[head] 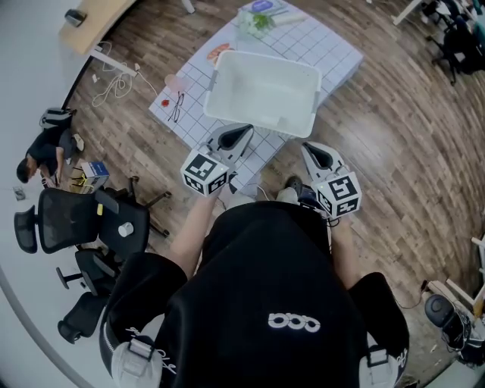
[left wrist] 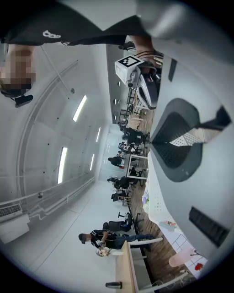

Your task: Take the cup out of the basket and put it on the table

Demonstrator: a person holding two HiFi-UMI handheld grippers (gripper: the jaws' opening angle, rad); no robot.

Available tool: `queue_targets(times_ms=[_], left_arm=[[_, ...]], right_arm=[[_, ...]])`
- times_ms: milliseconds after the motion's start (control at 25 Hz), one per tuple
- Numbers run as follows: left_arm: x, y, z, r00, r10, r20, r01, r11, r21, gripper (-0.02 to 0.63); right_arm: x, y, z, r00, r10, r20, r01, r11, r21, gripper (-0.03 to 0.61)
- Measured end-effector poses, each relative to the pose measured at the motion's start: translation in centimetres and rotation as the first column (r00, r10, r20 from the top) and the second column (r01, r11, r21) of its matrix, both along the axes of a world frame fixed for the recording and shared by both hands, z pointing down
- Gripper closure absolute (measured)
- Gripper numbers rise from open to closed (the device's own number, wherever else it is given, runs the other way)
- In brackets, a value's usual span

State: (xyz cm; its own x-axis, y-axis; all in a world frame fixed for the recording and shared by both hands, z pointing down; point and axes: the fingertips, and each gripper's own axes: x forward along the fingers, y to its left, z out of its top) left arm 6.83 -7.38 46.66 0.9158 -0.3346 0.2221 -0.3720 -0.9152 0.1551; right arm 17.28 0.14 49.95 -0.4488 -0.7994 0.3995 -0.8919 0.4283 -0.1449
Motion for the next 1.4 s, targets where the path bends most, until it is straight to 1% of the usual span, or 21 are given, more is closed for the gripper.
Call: queue_targets(times_ms=[80, 200, 280, 360, 440, 560, 600, 640, 720, 760, 920, 1000, 1040, 1080, 1120, 1160, 1200, 1240, 1320, 1360, 1400], left_arm=[[0.1, -0.6, 0.3, 0.999, -0.001, 0.036, 0.001, 1.000, -0.001, 0.606], [1.0, -1.7, 1.2, 0.993, 0.022, 0.119, -0.019, 1.000, -0.021, 0.606], [2.1, -2.6, 2.0, 0.983, 0.050, 0.178, -0.043, 0.998, -0.045, 0.606], [3.5, -3.5, 3.1, 0.967, 0.082, 0.243, -0.067, 0.996, -0.067, 0.606], [5.1, -4.4, 4.5, 0.943, 0.116, 0.313, -0.092, 0.992, -0.091, 0.605], [7.2, -5.5, 6.8, 0.893, 0.164, 0.420, -0.122, 0.985, -0.125, 0.600], [7.8, -6.0, 7.7, 0.873, 0.177, 0.454, -0.129, 0.983, -0.134, 0.581], [8.4, -6.4, 8.6, 0.852, 0.191, 0.488, -0.136, 0.980, -0.145, 0.542], [9.2, -7.0, 10.6, 0.801, 0.224, 0.556, -0.148, 0.973, -0.179, 0.473], [9.4, -7.2, 11.6, 0.771, 0.242, 0.589, -0.155, 0.968, -0.195, 0.454], [10.9, -7.9, 15.7, 0.652, 0.296, 0.698, -0.194, 0.955, -0.224, 0.440], [11.6, -7.9, 18.0, 0.586, 0.334, 0.738, -0.218, 0.942, -0.254, 0.440], [11.7, -7.4, 19.4, 0.547, 0.367, 0.752, -0.221, 0.930, -0.293, 0.440], [11.6, -6.7, 20.8, 0.497, 0.411, 0.764, -0.214, 0.912, -0.351, 0.440], [11.1, -5.9, 22.0, 0.436, 0.458, 0.775, -0.199, 0.888, -0.414, 0.450], [10.9, -5.4, 23.0, 0.377, 0.495, 0.783, -0.188, 0.868, -0.459, 0.461], [11.0, -5.4, 23.5, 0.332, 0.514, 0.790, -0.192, 0.857, -0.477, 0.463], [11.5, -5.6, 24.0, 0.307, 0.520, 0.797, -0.206, 0.854, -0.478, 0.463], [12.6, -6.1, 25.0, 0.285, 0.525, 0.802, -0.227, 0.850, -0.476, 0.467], [12.7, -6.4, 25.7, 0.265, 0.529, 0.806, -0.227, 0.847, -0.481, 0.468], [12.6, -6.5, 26.3, 0.237, 0.536, 0.811, -0.224, 0.842, -0.491, 0.468]], right_arm=[[0.3, -0.2, 0.0, 1.000, 0.009, 0.002, -0.009, 1.000, 0.000, 0.552], [0.8, -0.3, 0.0, 1.000, 0.022, 0.001, -0.022, 1.000, 0.000, 0.552], [1.1, -0.5, -0.1, 1.000, 0.031, 0.003, -0.031, 1.000, 0.002, 0.552], [1.5, -0.6, -0.1, 0.999, 0.042, 0.006, -0.042, 0.999, 0.004, 0.552], [2.0, -0.6, -0.1, 0.999, 0.052, 0.010, -0.052, 0.999, 0.005, 0.552], [3.2, -0.3, 0.1, 0.998, 0.058, 0.017, -0.058, 0.998, -0.003, 0.552], [3.7, -0.2, 0.3, 0.998, 0.061, 0.019, -0.061, 0.998, -0.006, 0.552], [4.2, -0.2, 0.4, 0.998, 0.064, 0.022, -0.064, 0.998, -0.009, 0.552], [5.2, -0.3, 0.7, 0.997, 0.072, 0.026, -0.071, 0.997, -0.018, 0.552], [5.6, -0.2, 0.8, 0.997, 0.076, 0.028, -0.075, 0.997, -0.022, 0.552], [7.3, -0.3, 1.3, 0.996, 0.088, 0.034, -0.087, 0.995, -0.038, 0.552], [8.0, -0.4, 1.6, 0.995, 0.095, 0.037, -0.093, 0.995, -0.044, 0.552], [8.2, -0.4, 1.7, 0.994, 0.098, 0.039, -0.096, 0.994, -0.046, 0.552], [8.5, -0.4, 1.9, 0.994, 0.101, 0.042, -0.099, 0.994, -0.049, 0.552], [8.7, -0.4, 2.0, 0.994, 0.104, 0.045, -0.102, 0.993, -0.053, 0.552], [8.9, -0.3, 2.2, 0.993, 0.107, 0.047, -0.105, 0.993, -0.056, 0.552], [9.2, -0.3, 2.3, 0.992, 0.112, 0.050, -0.109, 0.992, -0.060, 0.552], [9.5, -0.2, 2.5, 0.991, 0.120, 0.051, -0.116, 0.991, -0.065, 0.552], [10.1, -0.1, 2.7, 0.990, 0.134, 0.053, -0.130, 0.989, -0.071, 0.552], [10.3, -0.1, 2.8, 0.989, 0.138, 0.054, -0.134, 0.988, -0.074, 0.552], [10.5, -0.1, 3.0, 0.989, 0.140, 0.055, -0.136, 0.988, -0.077, 0.552]])
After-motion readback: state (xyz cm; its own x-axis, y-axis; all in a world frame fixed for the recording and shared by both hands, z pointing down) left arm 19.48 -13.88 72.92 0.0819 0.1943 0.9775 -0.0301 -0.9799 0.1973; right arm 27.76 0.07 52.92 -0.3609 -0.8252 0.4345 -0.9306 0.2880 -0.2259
